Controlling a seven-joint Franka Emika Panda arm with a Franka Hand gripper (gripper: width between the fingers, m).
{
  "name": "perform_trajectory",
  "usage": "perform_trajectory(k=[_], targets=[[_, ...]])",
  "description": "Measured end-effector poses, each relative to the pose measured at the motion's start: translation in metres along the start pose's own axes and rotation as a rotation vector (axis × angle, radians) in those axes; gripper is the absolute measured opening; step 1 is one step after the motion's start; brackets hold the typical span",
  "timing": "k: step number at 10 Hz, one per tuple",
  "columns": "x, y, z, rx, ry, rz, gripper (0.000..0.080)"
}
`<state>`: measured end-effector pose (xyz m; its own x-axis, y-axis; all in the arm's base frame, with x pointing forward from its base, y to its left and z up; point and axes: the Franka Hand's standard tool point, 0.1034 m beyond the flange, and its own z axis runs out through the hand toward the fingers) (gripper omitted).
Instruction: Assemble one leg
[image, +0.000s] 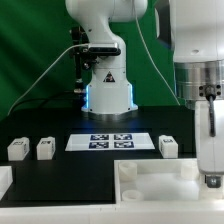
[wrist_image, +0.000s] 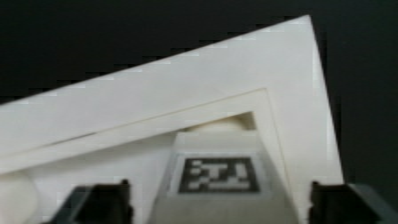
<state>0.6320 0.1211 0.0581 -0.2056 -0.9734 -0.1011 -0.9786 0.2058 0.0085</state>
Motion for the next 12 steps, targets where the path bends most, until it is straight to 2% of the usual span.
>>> perform_trajectory(k=[1,2,6,10,12], targets=[[-0.0022,0.0014,0.0005,0.015,-0.002,-0.075,0.0611],[-0.004,0.0043,-0.0012,0.023,-0.004,-0.168,0.0642],[-0.0024,0.0048,-0.0012,0.023,0.005,-0.612,0.0649],[0.0027,-0.0006,-0.0037,0.026,0.032,-1.253,0.0649],[0.0033,-0.0008,-0.0035,0.026,0.032,-1.273,0.0649]])
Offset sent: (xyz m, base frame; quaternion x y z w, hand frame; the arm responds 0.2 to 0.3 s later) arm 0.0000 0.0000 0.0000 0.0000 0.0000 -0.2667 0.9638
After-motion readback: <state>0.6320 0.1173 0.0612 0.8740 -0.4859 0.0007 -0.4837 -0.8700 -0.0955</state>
